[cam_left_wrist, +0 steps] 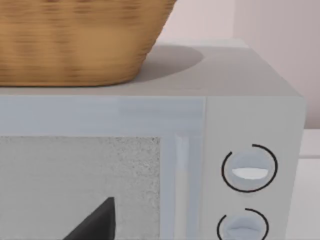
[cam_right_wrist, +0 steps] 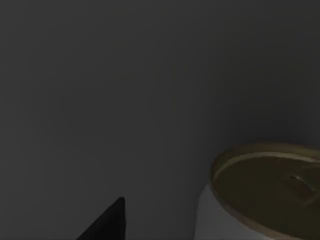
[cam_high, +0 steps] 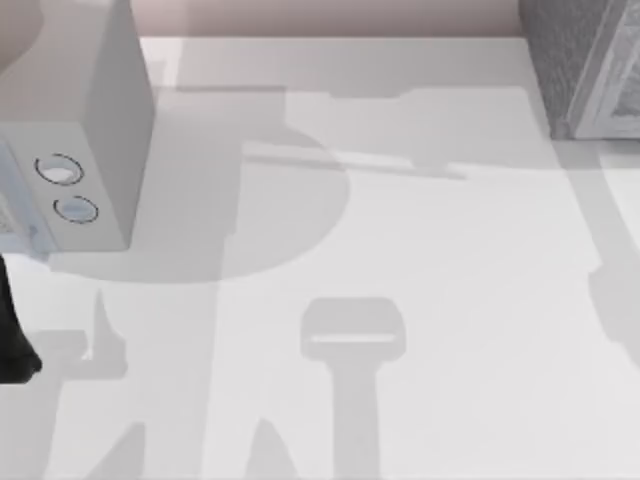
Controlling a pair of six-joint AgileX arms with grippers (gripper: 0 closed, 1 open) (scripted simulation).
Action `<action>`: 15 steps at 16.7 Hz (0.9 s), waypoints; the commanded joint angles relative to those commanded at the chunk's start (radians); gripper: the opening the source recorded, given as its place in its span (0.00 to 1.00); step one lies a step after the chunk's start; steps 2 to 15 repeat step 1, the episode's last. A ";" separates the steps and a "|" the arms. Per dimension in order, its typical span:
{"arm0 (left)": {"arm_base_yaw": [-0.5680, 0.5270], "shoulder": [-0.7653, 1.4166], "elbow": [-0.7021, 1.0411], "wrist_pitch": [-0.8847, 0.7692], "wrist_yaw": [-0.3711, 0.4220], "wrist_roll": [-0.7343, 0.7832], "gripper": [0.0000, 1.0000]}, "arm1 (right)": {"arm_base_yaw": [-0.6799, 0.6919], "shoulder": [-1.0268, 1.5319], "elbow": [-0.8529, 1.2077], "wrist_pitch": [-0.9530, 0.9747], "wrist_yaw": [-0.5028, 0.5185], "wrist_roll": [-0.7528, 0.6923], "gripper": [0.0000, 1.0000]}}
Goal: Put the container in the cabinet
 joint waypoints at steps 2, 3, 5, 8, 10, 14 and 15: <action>0.000 0.000 0.000 0.000 0.000 0.000 1.00 | 0.000 0.000 0.000 0.000 0.000 0.000 1.00; 0.000 0.000 0.000 0.000 0.000 0.000 1.00 | 0.000 0.000 0.000 0.000 0.000 0.000 1.00; 0.000 0.000 0.000 0.000 0.000 0.000 1.00 | 0.000 0.000 0.000 0.000 0.000 0.000 1.00; 0.000 0.000 0.000 0.000 0.000 0.000 1.00 | 0.000 0.000 0.000 0.000 0.000 0.000 1.00; 0.000 0.000 0.000 0.000 0.000 0.000 1.00 | 0.000 0.000 0.000 0.000 0.000 0.000 1.00; 0.000 0.000 0.000 0.000 0.000 0.000 1.00 | 0.000 0.000 0.000 0.000 0.000 0.000 1.00; 0.000 0.000 0.000 0.000 0.000 0.000 1.00 | 0.000 0.000 0.000 0.000 0.000 0.000 1.00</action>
